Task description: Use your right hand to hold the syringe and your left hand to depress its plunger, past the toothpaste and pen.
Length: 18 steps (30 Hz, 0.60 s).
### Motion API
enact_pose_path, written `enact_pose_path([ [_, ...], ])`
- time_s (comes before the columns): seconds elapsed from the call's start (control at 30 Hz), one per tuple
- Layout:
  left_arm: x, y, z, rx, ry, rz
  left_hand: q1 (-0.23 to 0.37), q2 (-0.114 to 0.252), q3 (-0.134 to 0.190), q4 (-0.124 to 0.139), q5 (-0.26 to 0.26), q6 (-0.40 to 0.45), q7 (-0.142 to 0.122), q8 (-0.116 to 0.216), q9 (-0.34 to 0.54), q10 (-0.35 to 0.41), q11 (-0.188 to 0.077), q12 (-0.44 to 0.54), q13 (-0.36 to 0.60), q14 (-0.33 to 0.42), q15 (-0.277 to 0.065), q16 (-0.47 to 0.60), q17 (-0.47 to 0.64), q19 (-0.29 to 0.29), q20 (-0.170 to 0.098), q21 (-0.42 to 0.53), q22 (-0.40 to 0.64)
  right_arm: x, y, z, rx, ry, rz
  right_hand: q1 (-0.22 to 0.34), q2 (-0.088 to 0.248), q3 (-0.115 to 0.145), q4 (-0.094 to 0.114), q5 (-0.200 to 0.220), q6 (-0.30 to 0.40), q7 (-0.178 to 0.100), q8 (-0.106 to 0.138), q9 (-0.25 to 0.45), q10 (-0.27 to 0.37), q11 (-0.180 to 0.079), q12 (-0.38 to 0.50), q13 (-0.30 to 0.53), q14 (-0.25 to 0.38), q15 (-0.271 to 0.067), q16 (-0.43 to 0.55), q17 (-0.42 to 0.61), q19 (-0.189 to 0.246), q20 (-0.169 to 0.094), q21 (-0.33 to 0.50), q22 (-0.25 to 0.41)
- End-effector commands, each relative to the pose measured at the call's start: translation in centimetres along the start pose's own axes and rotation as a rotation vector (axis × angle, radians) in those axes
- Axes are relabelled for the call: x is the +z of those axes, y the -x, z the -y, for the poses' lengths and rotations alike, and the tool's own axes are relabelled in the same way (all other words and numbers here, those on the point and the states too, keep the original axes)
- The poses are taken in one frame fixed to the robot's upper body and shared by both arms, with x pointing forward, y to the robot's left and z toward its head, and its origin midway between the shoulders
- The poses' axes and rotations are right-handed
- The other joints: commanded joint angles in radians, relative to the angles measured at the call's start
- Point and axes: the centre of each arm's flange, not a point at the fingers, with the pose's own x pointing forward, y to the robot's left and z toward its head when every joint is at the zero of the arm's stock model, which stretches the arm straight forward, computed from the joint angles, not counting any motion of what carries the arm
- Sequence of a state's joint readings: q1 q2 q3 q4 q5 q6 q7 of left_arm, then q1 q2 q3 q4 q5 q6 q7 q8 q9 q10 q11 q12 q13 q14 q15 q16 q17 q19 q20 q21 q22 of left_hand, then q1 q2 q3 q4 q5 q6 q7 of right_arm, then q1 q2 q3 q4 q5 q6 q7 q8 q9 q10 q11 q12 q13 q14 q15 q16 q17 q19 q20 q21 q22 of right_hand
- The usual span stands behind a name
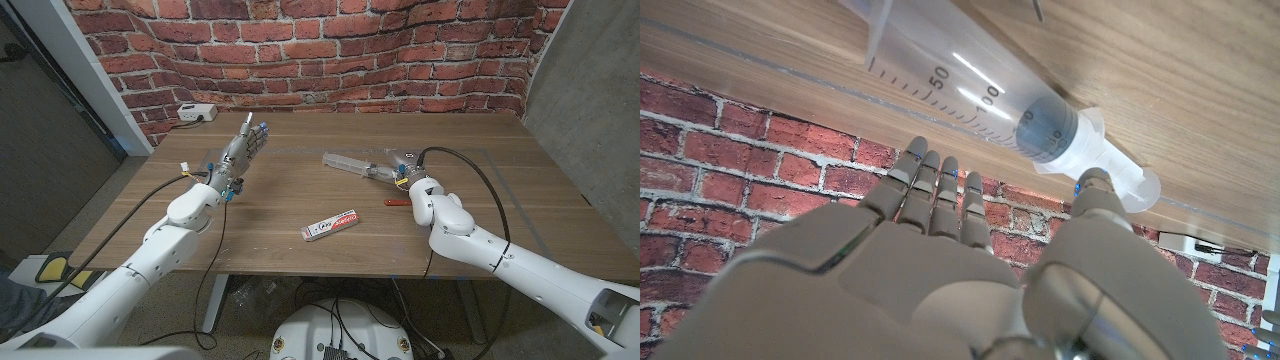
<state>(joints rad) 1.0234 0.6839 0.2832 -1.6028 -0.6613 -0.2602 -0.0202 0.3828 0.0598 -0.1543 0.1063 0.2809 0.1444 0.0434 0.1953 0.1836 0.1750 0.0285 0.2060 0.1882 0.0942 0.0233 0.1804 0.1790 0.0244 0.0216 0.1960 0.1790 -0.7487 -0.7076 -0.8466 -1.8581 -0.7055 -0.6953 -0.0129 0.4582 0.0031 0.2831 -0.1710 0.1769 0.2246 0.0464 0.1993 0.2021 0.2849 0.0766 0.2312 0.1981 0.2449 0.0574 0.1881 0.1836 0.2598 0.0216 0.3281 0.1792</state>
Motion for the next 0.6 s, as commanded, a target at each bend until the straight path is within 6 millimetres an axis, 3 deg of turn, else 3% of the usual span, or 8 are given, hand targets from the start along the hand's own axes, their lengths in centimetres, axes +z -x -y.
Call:
enact_pose_path([
  [0.03,0.4,0.0,-0.4,-0.008,-0.019,-0.012,0.0,0.005,-0.006,0.002,-0.003,0.0,-0.001,0.001,0.003,0.0,-0.004,-0.002,0.005,-0.005,-0.003,0.005,0.005,-0.005,0.003,0.0,0.005,-0.2,-0.8,-0.8,0.046,0.007,-0.012,0.024,0.001,0.009,-0.003,0.006,0.001,0.004,0.003,0.002,-0.003,-0.001,-0.004,0.002,0.0,0.001,-0.003,0.003,0.015,-0.006,0.0,0.003],
  [0.23,0.7,0.0,-0.4,-0.007,-0.021,-0.007,0.001,0.006,-0.007,0.002,-0.003,-0.001,-0.001,0.001,0.003,0.0,-0.004,-0.002,0.005,-0.005,-0.003,0.005,0.005,-0.008,0.005,0.0,0.005,-0.4,-1.4,-0.7,0.091,-0.003,-0.006,0.068,-0.011,0.019,-0.007,0.008,-0.012,0.027,0.003,0.005,0.0,0.005,-0.001,0.003,0.022,0.002,0.004,0.002,0.063,-0.013,0.009,0.003],
  [0.6,0.6,0.2,-0.5,-0.001,-0.016,-0.005,0.001,0.008,-0.009,0.002,-0.005,-0.001,-0.004,0.001,0.003,0.001,-0.004,-0.001,0.005,-0.004,-0.004,0.006,0.005,-0.01,0.01,0.001,0.005,0.0,-2.1,-0.7,0.145,0.03,-0.011,0.106,-0.018,0.029,-0.008,0.01,-0.029,0.046,0.0,0.007,0.006,0.006,0.002,0.004,0.045,-0.003,0.009,0.001,0.096,-0.016,0.013,0.002],
])
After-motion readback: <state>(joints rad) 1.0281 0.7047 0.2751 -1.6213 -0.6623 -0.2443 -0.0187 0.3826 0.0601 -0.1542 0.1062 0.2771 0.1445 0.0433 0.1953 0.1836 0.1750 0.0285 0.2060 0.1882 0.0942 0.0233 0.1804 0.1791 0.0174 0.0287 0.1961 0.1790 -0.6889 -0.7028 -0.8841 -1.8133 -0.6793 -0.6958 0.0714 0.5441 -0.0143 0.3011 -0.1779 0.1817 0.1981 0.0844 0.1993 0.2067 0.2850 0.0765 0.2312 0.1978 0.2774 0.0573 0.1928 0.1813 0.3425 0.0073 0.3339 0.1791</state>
